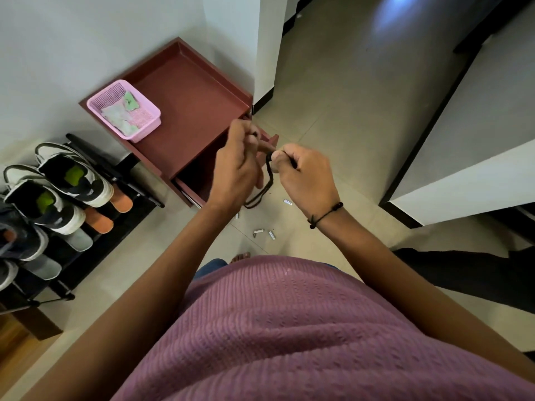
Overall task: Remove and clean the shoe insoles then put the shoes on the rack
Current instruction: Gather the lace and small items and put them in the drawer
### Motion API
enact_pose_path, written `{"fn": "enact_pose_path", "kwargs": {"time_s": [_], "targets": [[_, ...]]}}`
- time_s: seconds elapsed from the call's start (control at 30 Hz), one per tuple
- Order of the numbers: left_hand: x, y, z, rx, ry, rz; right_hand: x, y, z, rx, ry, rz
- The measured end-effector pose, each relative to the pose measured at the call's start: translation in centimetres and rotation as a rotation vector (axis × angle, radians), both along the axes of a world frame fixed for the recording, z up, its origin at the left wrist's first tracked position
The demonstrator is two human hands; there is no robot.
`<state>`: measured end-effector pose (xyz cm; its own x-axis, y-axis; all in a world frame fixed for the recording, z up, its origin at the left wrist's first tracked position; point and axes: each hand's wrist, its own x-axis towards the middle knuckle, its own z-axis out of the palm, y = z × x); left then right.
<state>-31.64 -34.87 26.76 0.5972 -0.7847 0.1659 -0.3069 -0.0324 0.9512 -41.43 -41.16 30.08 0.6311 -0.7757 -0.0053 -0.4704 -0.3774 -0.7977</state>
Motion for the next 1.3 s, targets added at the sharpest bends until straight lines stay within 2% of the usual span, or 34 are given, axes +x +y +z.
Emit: {"fn": "enact_pose_path", "kwargs": {"time_s": [0.1,0.23,0.33,0.5,0.57,0.67,0.77,0.9,1.03,1.17,1.3], "targets": [[-0.5,-0.8,-0.1,0.018,-0.059,-0.005,0.4,-0.2,0.1,-0.046,0.092,0.022],[0.1,-1.1,-1.4,0.082,-0.131,0.040,0.1,-0.4,0.2,-0.072,0.071,0.046],[0.3,-1.2,-1.6,0.102,-0.149,0.061,-0.1,-0.5,0.1,-0.058,-0.009,-0.010],[0.3,-1.3,-1.9,0.139,-0.139,0.065,-0.1,-0.7,0.1,0.154,-0.187,-0.023],[0.1,-1.4,-2.0,0.128,-0.124,0.060,-0.1,-0.7,0.2,0.175,-0.229,-0.028],[0.5,-1.5,-2.0,0.137,-0.068,0.085,-0.2,-1.0,-0.1,0.128,-0.219,-0.071],[0.5,-1.5,-1.4,0.141,-0.014,0.018,-0.3,-1.5,-0.1,0.000,-0.170,-0.054],[0.9,-1.7,-0.4,0.183,-0.118,0.053,-0.1,-2.3,0.5,-0.183,-0.020,0.071],[0.6,-1.9,0.6,0.087,0.365,0.007,0.2,-2.8,0.7,-0.146,0.026,0.085],[0.4,-1.8,0.9,0.089,0.465,-0.072,0.3,-2.8,0.9,-0.173,0.041,0.127],[1.2,-1.3,0.8,0.106,0.467,-0.151,0.1,-2.7,0.2,-0.215,0.007,0.161]]}}
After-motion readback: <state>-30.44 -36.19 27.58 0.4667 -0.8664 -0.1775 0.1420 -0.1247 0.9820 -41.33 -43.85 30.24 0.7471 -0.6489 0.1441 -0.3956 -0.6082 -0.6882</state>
